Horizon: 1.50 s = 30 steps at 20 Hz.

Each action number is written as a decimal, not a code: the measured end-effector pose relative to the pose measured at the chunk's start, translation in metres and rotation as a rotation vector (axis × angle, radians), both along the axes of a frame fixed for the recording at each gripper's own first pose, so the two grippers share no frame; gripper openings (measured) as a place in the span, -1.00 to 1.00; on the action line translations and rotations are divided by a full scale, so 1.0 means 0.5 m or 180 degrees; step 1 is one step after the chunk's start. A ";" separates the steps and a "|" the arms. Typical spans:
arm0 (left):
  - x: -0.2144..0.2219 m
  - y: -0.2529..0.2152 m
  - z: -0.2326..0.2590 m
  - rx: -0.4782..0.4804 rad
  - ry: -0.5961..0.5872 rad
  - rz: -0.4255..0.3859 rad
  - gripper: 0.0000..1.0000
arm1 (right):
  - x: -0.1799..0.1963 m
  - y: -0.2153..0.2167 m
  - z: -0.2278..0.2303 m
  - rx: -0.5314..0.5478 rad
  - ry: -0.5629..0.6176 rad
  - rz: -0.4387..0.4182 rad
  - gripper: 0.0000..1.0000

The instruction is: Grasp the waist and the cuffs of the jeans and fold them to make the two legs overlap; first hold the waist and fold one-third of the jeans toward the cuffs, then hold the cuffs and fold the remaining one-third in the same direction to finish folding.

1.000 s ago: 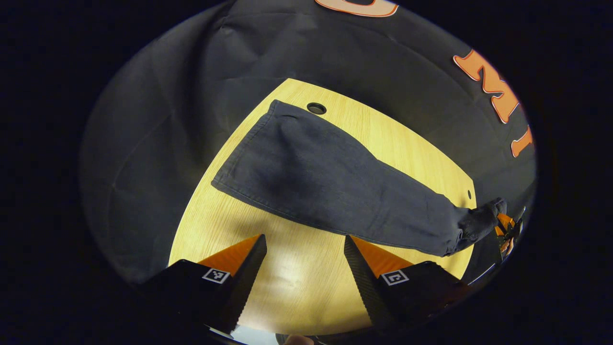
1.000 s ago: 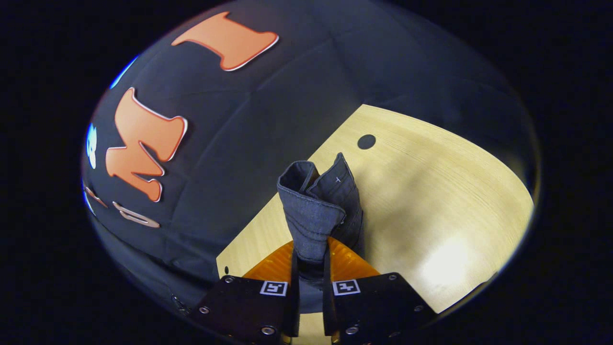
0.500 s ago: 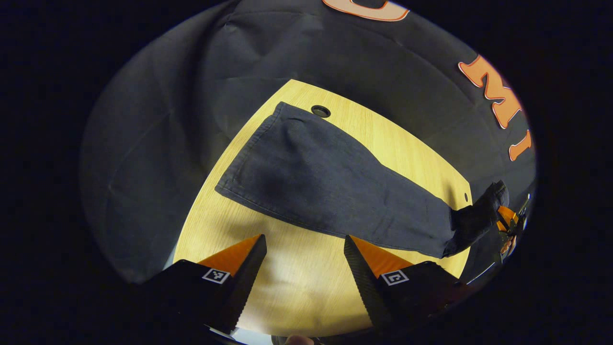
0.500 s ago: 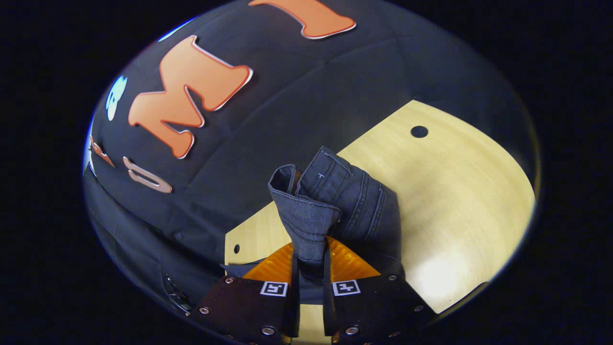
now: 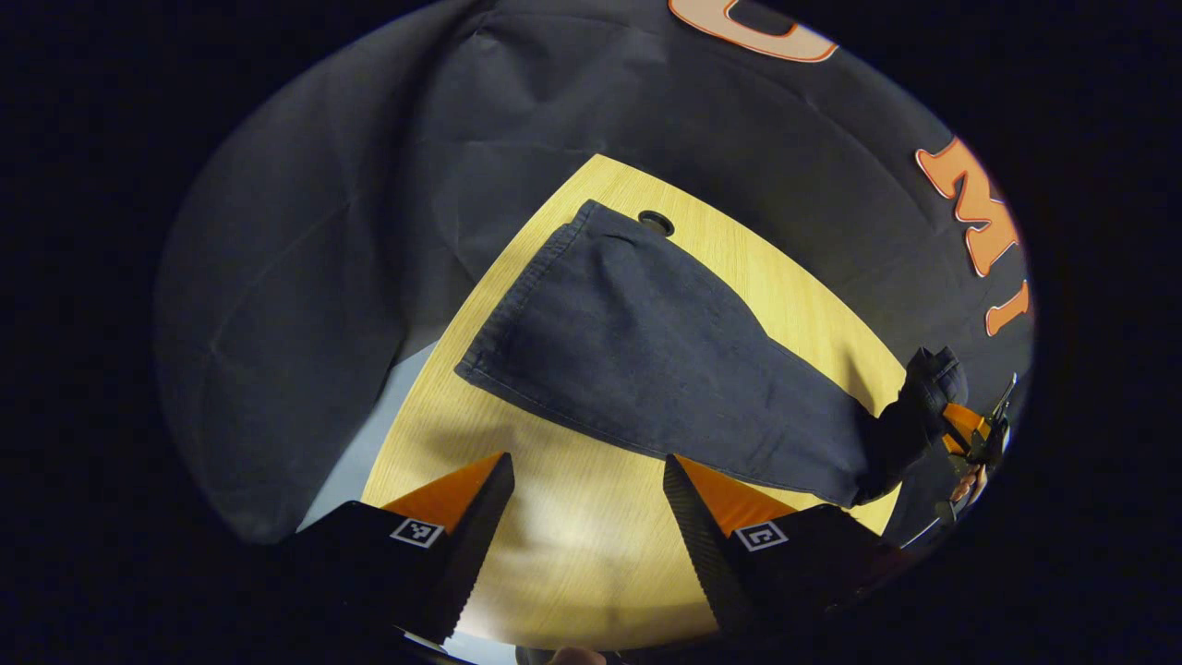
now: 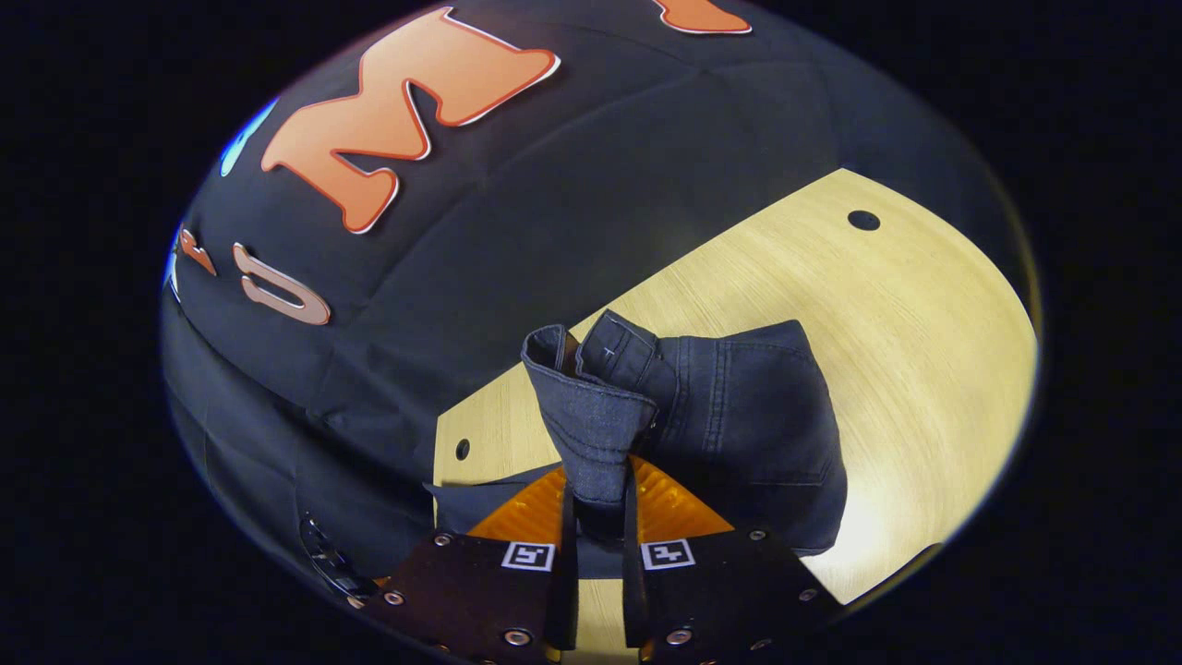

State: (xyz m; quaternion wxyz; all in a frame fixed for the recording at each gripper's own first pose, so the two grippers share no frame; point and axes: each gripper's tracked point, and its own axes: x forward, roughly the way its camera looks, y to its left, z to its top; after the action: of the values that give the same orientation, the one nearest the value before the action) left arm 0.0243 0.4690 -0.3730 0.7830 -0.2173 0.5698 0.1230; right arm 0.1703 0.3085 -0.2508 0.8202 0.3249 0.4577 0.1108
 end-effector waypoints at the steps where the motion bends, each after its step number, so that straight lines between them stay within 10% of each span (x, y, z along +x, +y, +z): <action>1: 0.001 -0.001 -0.001 -0.0018 0.0023 -0.0004 0.97 | -0.008 0.017 -0.004 -0.0011 0.0024 0.0034 -0.60; 9: 0.021 0.000 0.005 -0.0373 0.0177 0.0346 0.96 | -0.037 0.108 -0.087 -0.0255 0.0315 0.0105 -0.60; 12: 0.028 -0.001 -0.017 -0.0577 0.0335 0.0713 0.96 | -0.061 0.142 -0.120 -0.0273 0.0475 0.0111 -0.29; 14: 0.021 0.007 -0.019 -0.0527 0.0507 0.0816 0.96 | -0.068 0.189 -0.105 0.0044 0.0520 0.0165 -0.20; 16: 0.024 0.014 -0.028 -0.0459 0.0675 0.0944 0.96 | -0.068 0.210 -0.101 0.0109 0.0526 0.0141 0.39; 30: 0.024 0.053 -0.095 0.0202 0.1198 0.1109 0.95 | -0.070 0.079 -0.050 -0.0035 0.0214 0.0112 0.74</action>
State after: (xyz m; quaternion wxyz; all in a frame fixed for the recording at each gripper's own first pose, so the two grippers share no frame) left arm 0.0363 0.4952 -0.4204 0.6365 -0.2607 0.6553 0.3121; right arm 0.1353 0.3482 -0.2759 0.8041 0.3158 0.4912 0.1117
